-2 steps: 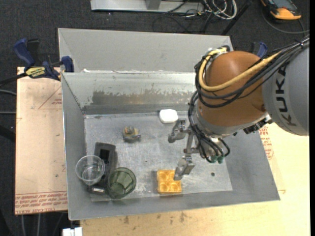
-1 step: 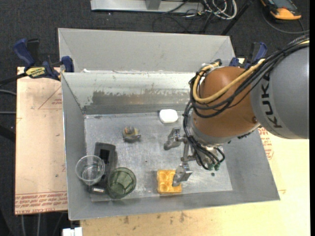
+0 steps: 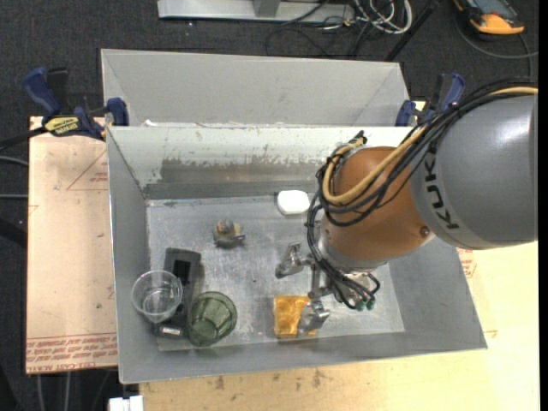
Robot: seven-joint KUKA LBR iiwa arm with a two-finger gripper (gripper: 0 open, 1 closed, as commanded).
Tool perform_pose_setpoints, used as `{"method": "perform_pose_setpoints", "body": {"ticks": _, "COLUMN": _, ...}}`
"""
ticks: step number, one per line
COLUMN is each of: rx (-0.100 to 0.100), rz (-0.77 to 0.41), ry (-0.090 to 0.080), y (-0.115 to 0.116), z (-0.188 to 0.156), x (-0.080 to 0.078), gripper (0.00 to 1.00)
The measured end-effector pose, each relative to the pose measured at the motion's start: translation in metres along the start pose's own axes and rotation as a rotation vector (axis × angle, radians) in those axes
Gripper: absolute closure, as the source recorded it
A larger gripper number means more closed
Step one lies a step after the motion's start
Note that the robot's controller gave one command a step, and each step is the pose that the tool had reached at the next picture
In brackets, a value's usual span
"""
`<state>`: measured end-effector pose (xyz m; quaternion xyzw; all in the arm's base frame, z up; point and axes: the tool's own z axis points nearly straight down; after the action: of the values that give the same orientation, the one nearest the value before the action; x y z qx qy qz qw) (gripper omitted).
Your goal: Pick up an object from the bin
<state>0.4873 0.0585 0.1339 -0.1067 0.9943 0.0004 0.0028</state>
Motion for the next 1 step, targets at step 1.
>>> {"method": "perform_pose_setpoints", "body": {"ticks": 1, "rx": -0.001, "rz": -0.074, "ry": 0.005, "y": -0.0292, "z": 0.0524, "x": -0.0372, "gripper": 1.00}}
